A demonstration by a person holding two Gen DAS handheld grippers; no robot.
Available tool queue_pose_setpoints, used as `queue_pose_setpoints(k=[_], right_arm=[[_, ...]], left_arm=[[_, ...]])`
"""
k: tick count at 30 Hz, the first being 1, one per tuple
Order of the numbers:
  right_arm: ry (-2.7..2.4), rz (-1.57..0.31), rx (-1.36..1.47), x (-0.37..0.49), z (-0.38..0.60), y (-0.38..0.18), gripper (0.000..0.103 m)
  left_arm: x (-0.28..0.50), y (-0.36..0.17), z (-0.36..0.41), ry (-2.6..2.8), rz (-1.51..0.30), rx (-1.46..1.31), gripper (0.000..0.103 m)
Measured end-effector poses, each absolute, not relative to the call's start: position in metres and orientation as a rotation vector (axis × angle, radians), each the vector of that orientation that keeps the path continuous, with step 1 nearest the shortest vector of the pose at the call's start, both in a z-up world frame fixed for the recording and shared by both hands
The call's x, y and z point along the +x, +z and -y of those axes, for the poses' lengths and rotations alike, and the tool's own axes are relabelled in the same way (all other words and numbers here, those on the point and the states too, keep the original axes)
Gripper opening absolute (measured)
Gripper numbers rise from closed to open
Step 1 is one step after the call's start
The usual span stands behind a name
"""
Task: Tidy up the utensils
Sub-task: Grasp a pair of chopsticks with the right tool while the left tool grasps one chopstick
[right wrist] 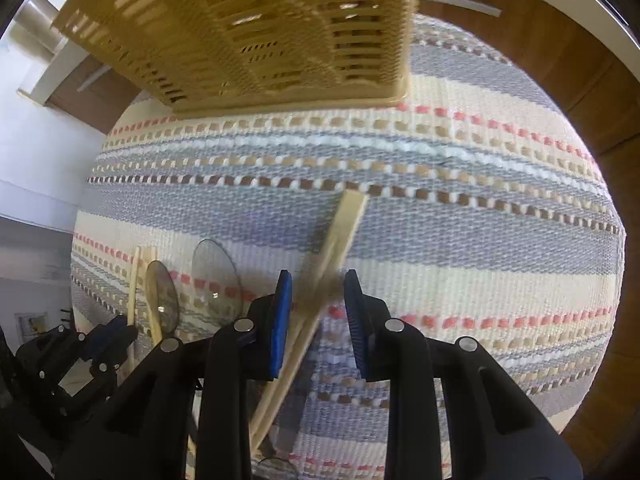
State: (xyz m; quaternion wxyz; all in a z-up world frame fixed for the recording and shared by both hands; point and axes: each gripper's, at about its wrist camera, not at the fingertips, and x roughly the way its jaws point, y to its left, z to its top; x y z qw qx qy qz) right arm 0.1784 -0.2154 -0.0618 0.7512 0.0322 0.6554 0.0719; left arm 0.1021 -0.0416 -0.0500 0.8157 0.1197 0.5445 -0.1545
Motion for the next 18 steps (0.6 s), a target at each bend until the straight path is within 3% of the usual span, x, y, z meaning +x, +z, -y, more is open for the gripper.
queue_pose_setpoints(k=[2, 3, 9, 18], right_arm=[[0.132, -1.428, 0.013, 0.178, 0.204, -0.062, 0.022], [0.111, -1.424, -0.027, 0.177, 0.198, -0.062, 0.016], [0.111, -1.405, -0.059, 0.174, 0.185, -0.062, 0.01], [0.146, -1.365, -0.034, 0.158, 0.204, -0.05, 0.01]], left_arm=[[0.105, -0.051, 0.046, -0.327, -1.169, 0.298, 0.01], [0.106, -0.051, 0.049, -0.325, -1.174, 0.314, 0.01], [0.107, -0.05, 0.064, -0.307, -1.172, 0.384, 0.005], [0.086, -0.047, 0.06, -0.281, -1.135, 0.339, 0.004]])
